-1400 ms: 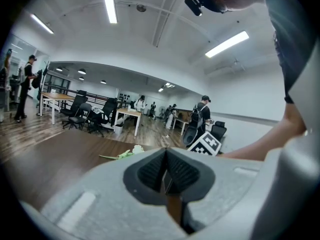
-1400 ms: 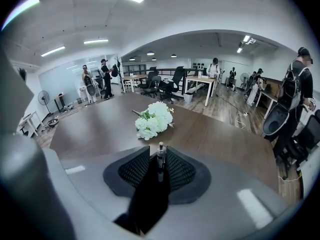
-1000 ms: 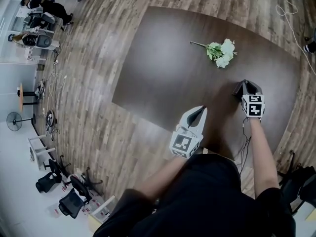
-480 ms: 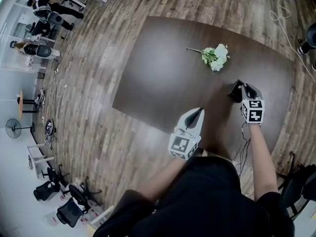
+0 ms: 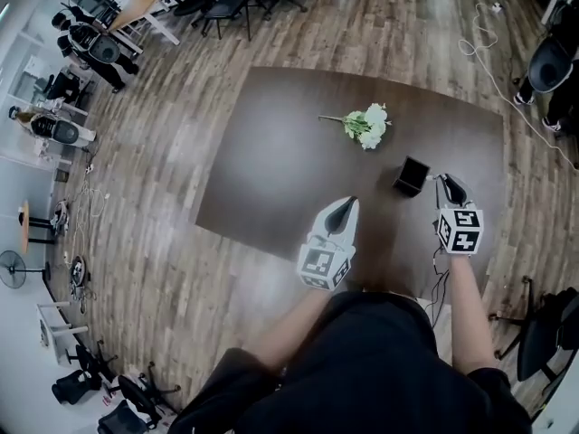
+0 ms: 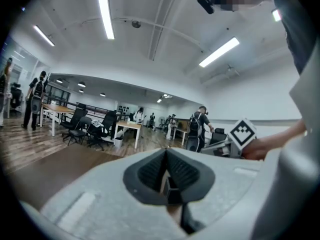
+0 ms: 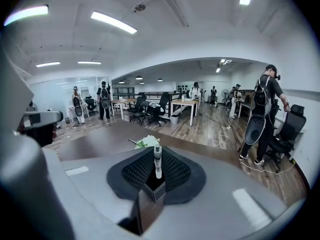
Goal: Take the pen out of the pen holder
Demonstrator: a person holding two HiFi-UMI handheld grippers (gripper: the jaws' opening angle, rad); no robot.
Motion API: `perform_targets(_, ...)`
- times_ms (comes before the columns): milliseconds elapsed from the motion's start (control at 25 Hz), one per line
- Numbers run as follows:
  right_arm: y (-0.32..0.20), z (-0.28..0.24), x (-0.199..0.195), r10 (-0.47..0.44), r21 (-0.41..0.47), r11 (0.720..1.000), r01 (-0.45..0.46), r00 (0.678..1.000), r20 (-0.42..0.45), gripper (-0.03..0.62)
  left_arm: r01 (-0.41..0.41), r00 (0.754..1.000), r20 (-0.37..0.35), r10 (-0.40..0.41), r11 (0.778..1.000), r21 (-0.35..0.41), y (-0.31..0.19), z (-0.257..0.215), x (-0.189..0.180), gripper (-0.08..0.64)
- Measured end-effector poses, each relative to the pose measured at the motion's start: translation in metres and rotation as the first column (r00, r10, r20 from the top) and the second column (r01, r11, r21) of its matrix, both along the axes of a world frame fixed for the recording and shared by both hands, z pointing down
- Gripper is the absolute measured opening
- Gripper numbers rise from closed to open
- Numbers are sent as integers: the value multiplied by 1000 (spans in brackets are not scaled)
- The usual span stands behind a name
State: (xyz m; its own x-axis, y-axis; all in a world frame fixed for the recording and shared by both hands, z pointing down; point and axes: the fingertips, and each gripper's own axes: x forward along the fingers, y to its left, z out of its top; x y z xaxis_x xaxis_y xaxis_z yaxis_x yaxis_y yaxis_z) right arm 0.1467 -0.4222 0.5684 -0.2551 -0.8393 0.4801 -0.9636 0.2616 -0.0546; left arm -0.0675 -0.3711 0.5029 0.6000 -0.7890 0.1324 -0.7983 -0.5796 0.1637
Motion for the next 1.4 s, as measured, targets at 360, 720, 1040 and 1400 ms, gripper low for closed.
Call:
perform_targets(360,66,-68,27,145,86,985,-149,988,48,48,-103,994,-31,104,994,42,-6,-33,34,3)
perform_targets(720,118,-94,84,265,146,954,-262,964,-1,48,-165,986,-5,166,984,67,-13,-48,91,3)
perform_targets(1040,145,-90,108,316,133,941,-312,949,-10,48,-208,978,4,208,976,67,-8,-48,116,3)
perform_targets(1400,146,-88,102,279,143,951,-274,960,-20,46,-218,976,2,218,975,53,-3,-39,114,3)
